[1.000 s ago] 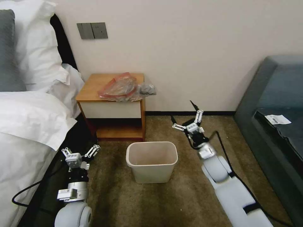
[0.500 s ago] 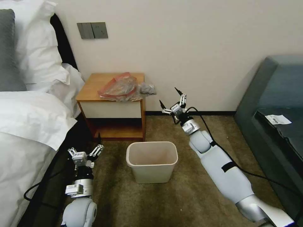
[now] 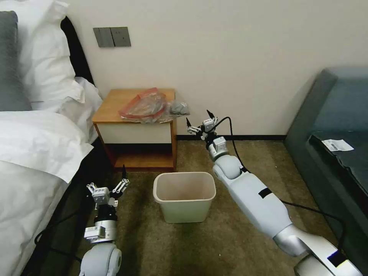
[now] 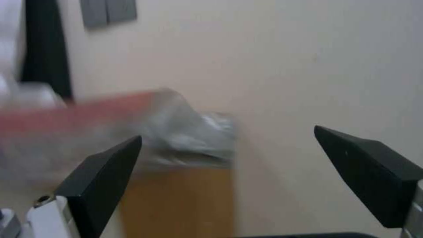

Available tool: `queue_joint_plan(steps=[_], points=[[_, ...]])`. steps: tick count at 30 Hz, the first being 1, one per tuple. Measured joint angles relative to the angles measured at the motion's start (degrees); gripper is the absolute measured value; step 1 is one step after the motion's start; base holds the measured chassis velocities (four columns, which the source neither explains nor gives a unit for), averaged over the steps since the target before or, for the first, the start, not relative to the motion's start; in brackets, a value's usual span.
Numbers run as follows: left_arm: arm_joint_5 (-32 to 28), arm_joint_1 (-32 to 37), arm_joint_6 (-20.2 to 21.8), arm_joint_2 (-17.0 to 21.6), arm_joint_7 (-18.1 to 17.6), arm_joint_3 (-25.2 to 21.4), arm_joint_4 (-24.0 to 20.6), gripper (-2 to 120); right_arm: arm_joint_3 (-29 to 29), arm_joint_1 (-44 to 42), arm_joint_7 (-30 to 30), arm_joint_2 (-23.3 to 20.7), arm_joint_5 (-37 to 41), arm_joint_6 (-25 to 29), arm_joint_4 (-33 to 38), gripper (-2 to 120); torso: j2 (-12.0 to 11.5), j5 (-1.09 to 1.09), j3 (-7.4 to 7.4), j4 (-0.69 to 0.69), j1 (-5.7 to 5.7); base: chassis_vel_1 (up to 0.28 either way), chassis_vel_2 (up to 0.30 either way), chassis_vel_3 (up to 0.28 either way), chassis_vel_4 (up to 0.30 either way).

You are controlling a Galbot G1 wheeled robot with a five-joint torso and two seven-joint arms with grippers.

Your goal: Pick up the garbage bag from the table and place it over the trash can.

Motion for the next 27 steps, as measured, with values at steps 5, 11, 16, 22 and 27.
queue_joint_plan(steps=[5,11,16,22,27], points=[[1.0,0.6,-0.1,-0.2,-0.2,0.0,0.3,93,0.8,1.1,1.3,3.9,12.2,-0.7,0.8,100,0.0,0.00,0.00,0.03,0.00,0.000,0.000,0.000,0.000],[3.0,2.2,-0.6,-0.1,-0.4,-0.3,-0.6,93,5.5,2.0,2.8,8.7,23.4,-1.6,-0.7,100,0.0,0.00,0.00,0.02,0.00,0.000,0.000,0.000,0.000],[4.1,2.7,-1.2,-0.6,-0.8,-0.6,0.3,93,9.7,0.4,3.5,12.0,28.3,-2.9,-1.0,100,0.0,0.00,0.00,0.01,0.00,0.000,0.000,0.000,0.000],[5.0,3.0,-1.4,-1.2,-0.8,-0.6,0.4,93,11.9,-0.9,2.8,14.1,31.5,-3.9,-0.8,100,0.0,0.00,0.00,0.01,0.00,0.000,0.000,0.000,0.000],[6.5,3.2,-1.4,-1.9,-1.1,-0.4,0.6,93,12.4,-0.5,2.3,14.8,33.0,-5.1,-1.6,100,0.0,0.01,0.00,0.01,0.00,0.000,0.000,0.000,0.000]])
